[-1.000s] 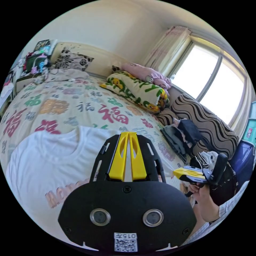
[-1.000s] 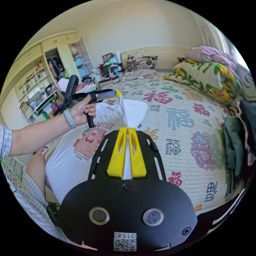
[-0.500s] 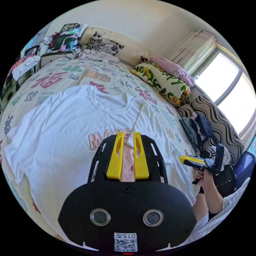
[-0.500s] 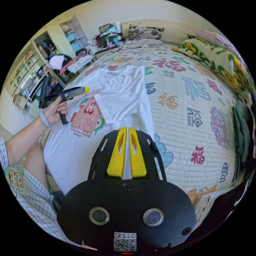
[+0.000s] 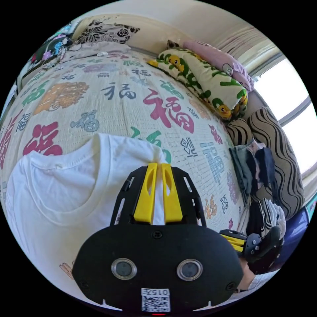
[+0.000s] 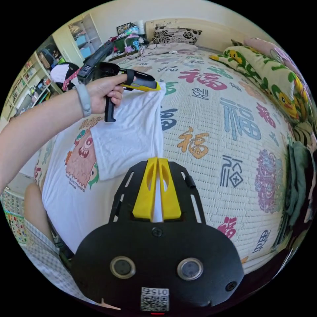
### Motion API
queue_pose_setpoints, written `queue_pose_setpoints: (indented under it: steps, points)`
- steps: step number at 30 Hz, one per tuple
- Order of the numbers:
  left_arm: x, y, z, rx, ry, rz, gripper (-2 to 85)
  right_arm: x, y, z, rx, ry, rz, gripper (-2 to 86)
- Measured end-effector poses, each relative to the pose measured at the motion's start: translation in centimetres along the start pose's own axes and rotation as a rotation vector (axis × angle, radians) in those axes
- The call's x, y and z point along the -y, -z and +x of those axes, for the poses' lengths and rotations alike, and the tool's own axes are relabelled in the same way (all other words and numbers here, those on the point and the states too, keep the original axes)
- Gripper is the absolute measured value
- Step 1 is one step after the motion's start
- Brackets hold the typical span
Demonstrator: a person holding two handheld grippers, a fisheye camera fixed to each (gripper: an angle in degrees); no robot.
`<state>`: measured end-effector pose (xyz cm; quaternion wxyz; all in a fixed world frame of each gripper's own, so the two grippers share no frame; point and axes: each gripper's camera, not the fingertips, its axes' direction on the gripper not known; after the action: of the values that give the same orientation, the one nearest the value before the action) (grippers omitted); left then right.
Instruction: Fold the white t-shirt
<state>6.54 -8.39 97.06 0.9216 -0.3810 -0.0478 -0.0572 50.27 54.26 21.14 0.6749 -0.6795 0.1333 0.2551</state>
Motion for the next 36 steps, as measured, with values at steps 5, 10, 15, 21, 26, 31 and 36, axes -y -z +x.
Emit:
queue_pose_setpoints:
  steps: [5, 10, 15, 21, 26, 31, 36]
  points:
    - [-1.5, -2.6, 1.5, 0.056, -0.043, 0.011, 1.0, 0.3, 4.0, 1.7, 0.077, -0.126, 0.075, -1.0]
    - [-4.7, -2.1, 1.3, 0.025, -0.045, 0.055, 3.9, 2.4, 7.2, 0.0, 0.037, -0.096, 0.061, -0.8]
    - [-14.4, 7.8, -1.5, 0.055, -0.065, 0.191, 5.0, 2.7, 12.0, -0.4, -0.052, -0.163, 0.038, -0.8]
    - [-36.5, 23.9, -8.8, 0.215, 0.082, 0.329, 5.6, 3.6, 18.4, -4.9, -0.070, -0.121, 0.020, -0.7]
    - [-54.3, 31.6, -17.1, 0.405, 0.416, 0.391, 6.7, 9.8, 23.0, -12.9, 0.036, 0.018, 0.026, -0.7]
    - [-63.4, 31.5, -23.3, 0.238, 0.643, 0.500, 7.8, 18.8, 25.3, -22.9, 0.163, 0.186, 0.001, -0.5]
    - [-62.3, 26.9, -25.2, 0.097, 0.577, 0.402, 10.0, 28.8, 26.6, -34.2, 0.228, 0.360, -0.017, 0.0]
